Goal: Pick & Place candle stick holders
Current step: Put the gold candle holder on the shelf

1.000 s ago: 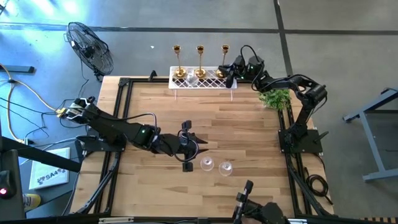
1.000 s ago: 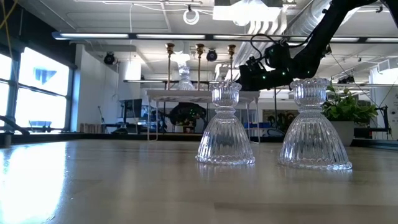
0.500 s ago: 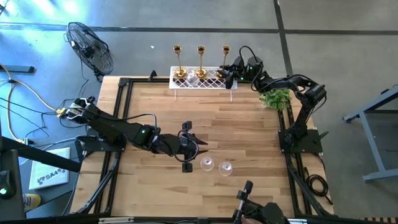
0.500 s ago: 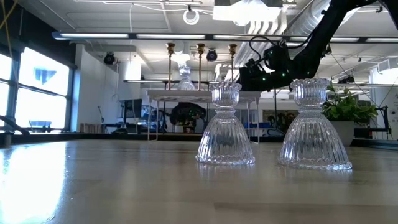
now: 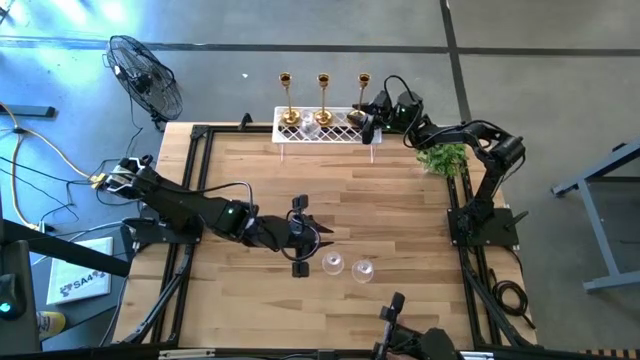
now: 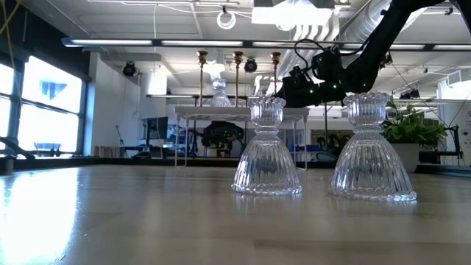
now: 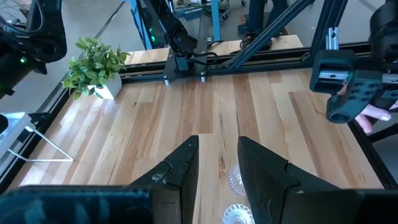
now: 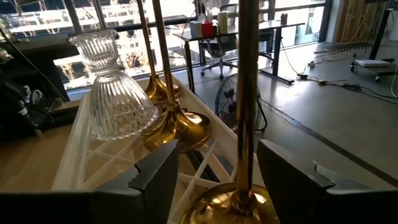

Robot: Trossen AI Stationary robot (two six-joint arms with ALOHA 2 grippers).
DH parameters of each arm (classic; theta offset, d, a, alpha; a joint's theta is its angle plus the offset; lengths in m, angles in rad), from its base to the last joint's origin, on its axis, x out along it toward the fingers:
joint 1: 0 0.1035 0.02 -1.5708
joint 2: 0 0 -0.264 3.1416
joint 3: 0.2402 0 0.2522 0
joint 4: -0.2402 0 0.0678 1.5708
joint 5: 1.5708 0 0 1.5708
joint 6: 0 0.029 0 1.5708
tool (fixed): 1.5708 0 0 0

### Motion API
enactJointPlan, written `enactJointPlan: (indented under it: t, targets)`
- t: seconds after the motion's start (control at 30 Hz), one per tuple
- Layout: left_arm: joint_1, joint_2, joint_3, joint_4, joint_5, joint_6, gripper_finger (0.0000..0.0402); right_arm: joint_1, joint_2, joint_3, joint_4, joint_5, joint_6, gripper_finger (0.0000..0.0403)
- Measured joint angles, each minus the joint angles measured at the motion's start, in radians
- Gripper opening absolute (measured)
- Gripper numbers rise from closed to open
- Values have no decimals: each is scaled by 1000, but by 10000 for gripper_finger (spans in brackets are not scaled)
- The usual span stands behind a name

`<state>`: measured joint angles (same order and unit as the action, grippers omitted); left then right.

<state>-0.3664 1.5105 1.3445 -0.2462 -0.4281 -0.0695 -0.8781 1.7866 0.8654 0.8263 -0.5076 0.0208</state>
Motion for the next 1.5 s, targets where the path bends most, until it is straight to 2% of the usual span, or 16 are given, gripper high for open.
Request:
enactJointPlan:
  t: [0.37,0.63,1.17,1.27,1.5]
  targets:
    - [0,0,0,-11,20,-64,108,9,-58,0,-55,3,-48,213]
    - [0,0,1,-32,20,-70,108,9,-91,0,-132,94,-87,209]
    - [0,0,1,-72,17,-70,108,11,-133,1,-240,89,-178,211]
    - [0,0,1,-72,23,-70,108,11,-136,1,-247,46,-178,211]
    - [0,0,1,-82,26,-70,108,17,-202,1,-269,39,-177,211]
